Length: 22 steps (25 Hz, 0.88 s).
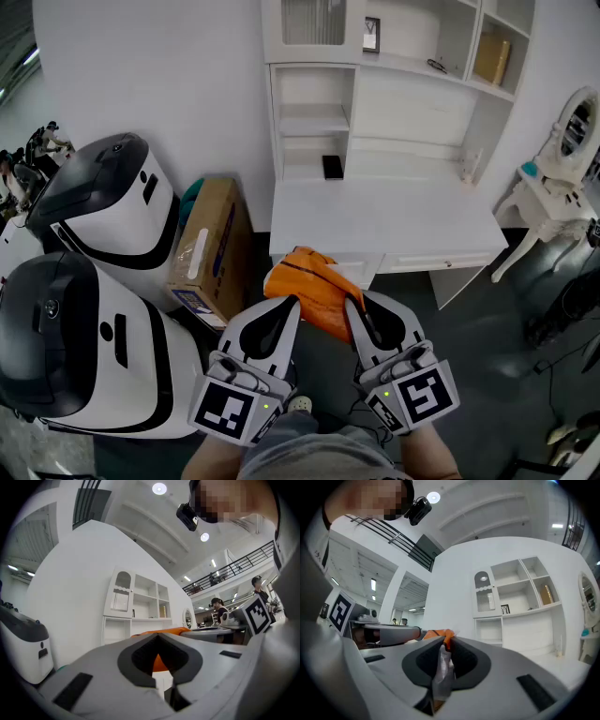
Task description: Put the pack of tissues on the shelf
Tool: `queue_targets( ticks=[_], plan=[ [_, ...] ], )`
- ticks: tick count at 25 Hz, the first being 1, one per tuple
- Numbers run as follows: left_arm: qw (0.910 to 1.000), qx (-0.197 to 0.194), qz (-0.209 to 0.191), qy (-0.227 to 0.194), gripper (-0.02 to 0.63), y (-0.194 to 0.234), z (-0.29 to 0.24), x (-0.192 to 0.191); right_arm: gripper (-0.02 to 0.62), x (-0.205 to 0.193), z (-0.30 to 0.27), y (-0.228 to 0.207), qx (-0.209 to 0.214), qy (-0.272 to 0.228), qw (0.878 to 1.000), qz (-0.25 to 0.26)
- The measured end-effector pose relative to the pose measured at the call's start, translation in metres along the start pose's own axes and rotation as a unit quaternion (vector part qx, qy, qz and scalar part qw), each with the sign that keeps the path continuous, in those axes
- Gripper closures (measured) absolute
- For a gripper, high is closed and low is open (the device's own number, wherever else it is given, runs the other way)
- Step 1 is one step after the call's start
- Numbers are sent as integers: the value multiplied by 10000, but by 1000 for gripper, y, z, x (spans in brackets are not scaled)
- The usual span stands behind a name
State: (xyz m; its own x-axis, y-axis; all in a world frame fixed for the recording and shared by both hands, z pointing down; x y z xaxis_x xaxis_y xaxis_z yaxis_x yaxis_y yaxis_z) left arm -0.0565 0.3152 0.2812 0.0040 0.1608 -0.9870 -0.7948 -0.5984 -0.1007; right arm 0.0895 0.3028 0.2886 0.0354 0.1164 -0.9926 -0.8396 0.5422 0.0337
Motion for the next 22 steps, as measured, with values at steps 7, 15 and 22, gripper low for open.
queue_targets(
  ticks=[7,15,22],
  plan=[
    [10000,-31,34,-54,566,22,5,-4,554,-3,-17,13,-54,-2,10000,46],
    [9998,-142,41,-103,566,55,6,-9,554,-8,-44,27,-185,34,9998,94],
    [9993,-294,181,-166,566,87,4,-20,551,-18,-67,39,-332,54,9994,-96]
  ],
)
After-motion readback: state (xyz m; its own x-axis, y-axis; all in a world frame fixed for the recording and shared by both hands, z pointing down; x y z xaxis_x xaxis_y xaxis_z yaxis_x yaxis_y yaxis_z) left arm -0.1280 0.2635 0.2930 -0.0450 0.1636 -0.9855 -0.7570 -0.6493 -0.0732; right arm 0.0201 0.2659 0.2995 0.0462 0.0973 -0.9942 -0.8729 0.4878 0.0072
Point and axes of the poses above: the fingertips, and each gripper's own axes: z backward along the fingers, y to its left, x out of its top, the point moved 6 cm from there along z, backward along the fingers, and after that the axes turned 3 degrees about -x, right-handed, at the moved point
